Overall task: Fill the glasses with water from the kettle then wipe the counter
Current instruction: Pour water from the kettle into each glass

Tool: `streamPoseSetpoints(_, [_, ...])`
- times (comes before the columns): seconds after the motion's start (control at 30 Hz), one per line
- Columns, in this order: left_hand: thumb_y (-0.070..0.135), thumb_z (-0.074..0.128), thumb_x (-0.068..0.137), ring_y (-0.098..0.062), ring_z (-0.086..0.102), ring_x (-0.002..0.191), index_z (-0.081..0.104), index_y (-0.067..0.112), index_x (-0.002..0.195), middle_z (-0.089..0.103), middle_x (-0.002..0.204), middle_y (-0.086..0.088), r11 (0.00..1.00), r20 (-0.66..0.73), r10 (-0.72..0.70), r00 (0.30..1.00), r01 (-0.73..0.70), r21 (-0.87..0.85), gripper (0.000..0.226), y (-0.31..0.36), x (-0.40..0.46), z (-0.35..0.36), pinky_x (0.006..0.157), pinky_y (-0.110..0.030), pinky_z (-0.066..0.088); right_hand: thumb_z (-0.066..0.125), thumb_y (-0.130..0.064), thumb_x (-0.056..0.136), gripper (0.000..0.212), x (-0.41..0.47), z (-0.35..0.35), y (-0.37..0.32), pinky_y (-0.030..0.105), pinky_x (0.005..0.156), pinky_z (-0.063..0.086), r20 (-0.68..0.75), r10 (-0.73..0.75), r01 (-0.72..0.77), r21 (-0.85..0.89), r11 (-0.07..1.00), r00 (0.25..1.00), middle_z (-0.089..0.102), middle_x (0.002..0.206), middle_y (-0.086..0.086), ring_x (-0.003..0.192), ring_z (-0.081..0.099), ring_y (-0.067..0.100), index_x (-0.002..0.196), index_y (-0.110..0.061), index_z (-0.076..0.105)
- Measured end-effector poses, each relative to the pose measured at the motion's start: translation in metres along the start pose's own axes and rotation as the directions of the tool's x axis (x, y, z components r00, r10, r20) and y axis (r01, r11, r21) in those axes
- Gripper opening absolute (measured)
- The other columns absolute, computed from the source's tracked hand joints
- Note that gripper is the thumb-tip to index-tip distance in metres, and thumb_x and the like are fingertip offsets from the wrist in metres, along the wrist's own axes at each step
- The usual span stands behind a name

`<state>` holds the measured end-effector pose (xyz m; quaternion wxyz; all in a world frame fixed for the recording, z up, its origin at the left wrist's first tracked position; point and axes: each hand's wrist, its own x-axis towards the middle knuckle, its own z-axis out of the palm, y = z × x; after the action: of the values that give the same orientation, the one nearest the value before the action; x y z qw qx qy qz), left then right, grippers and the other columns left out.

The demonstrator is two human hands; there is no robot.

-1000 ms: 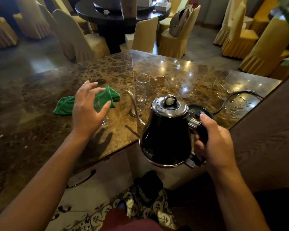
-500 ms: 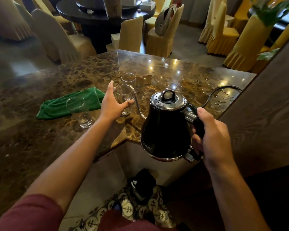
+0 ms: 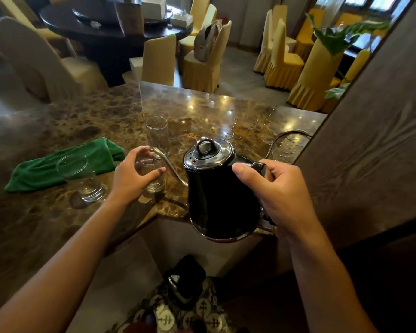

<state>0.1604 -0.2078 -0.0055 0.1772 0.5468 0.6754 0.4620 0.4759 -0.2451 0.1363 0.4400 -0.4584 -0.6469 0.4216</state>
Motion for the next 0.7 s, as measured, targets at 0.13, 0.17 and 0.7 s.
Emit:
streamPoseSetpoints(0.13, [0.022, 0.088, 0.076, 0.005, 0.062, 0.101, 0.055, 0.012, 0.137, 0.064, 0.118, 0.008, 0.999, 0.035, 0.034, 0.999, -0.033, -0.017, 0.07, 0.003, -0.004, -0.005, 0.089, -0.003, 0.045, 0.079, -0.046, 0.089, 0.047, 0.006, -0.002, -0.005, 0.024, 0.043, 0.036, 0.033, -0.068, 0.071, -0.099, 0.993, 0.997, 0.046, 0.047, -0.016, 0.045, 0.046, 0.003, 0.053, -0.026, 0.055])
streamPoseSetpoints(0.17, [0.021, 0.088, 0.076, 0.003, 0.063, 0.103, 0.055, 0.012, 0.137, 0.065, 0.12, 0.006, 0.999, 0.04, 0.037, 0.998, -0.036, -0.027, 0.069, 0.003, -0.004, -0.006, 0.091, -0.005, 0.046, 0.079, -0.047, 0.089, 0.047, 0.007, -0.002, -0.006, 0.023, 0.042, 0.036, 0.041, -0.07, 0.075, -0.118, 0.99, 0.997, 0.046, 0.047, -0.015, 0.044, 0.045, 0.003, 0.054, -0.026, 0.055])
streamPoseSetpoints(0.7, [0.037, 0.084, 0.076, -0.007, 0.064, 0.113, 0.053, 0.015, 0.139, 0.062, 0.124, 0.01, 0.998, 0.056, 0.061, 0.997, -0.059, -0.03, 0.073, 0.004, -0.007, -0.009, 0.093, -0.006, 0.045, 0.074, -0.054, 0.093, 0.063, 0.022, 0.007, -0.027, 0.039, 0.051, 0.032, 0.036, -0.124, 0.129, -0.332, 0.934, 0.992, 0.039, 0.057, 0.006, 0.055, 0.036, 0.015, 0.064, -0.008, 0.041])
